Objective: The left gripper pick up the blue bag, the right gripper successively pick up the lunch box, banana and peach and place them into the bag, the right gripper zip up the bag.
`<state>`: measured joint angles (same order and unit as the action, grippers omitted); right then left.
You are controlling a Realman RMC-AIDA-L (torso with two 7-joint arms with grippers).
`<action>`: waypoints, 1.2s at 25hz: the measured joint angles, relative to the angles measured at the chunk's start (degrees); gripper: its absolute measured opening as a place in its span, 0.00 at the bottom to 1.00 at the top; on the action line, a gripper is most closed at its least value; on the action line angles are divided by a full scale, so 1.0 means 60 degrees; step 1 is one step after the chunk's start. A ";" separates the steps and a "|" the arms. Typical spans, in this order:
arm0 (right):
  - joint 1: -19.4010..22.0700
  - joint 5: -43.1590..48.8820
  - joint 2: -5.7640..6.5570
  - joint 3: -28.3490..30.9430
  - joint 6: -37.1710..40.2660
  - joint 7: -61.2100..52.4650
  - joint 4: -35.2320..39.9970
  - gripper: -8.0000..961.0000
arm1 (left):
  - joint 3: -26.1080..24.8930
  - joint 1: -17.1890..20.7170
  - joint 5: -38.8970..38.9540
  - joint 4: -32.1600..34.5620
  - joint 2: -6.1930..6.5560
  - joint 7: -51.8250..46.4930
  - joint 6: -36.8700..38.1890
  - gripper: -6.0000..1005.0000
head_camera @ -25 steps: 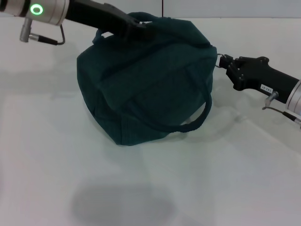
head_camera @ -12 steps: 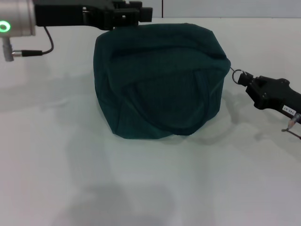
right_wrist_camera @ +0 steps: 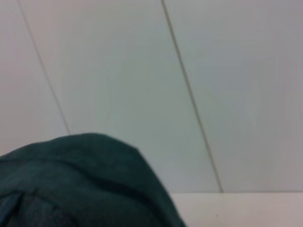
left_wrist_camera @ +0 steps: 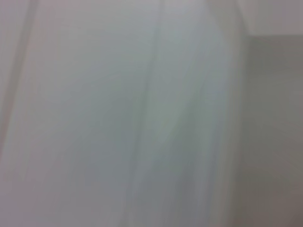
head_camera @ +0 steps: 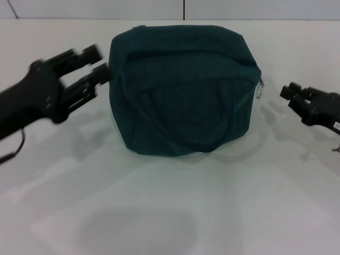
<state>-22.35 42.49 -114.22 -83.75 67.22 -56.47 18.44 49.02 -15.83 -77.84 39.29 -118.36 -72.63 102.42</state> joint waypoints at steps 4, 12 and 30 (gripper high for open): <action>0.0062 0.0016 -0.0055 0.0621 -0.0070 0.0139 -0.0099 0.17 | -0.0476 0.0581 0.0162 -0.0965 -0.0167 0.1462 0.0044 0.51; 0.0505 -0.0200 -0.0241 0.2583 0.0688 0.1354 -0.0462 0.46 | -0.1903 0.0721 0.0266 -0.2848 -0.0209 0.3789 0.0045 0.53; -0.1170 0.2502 0.0713 0.2055 0.4493 -0.2001 0.1676 0.62 | -0.2009 -0.0286 0.0662 -0.3774 -0.0152 0.4273 -0.0354 0.57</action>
<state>-29.37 57.50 -109.94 -71.42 94.18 -68.47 28.49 36.97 -17.54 -73.87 16.65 -119.27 -47.00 100.30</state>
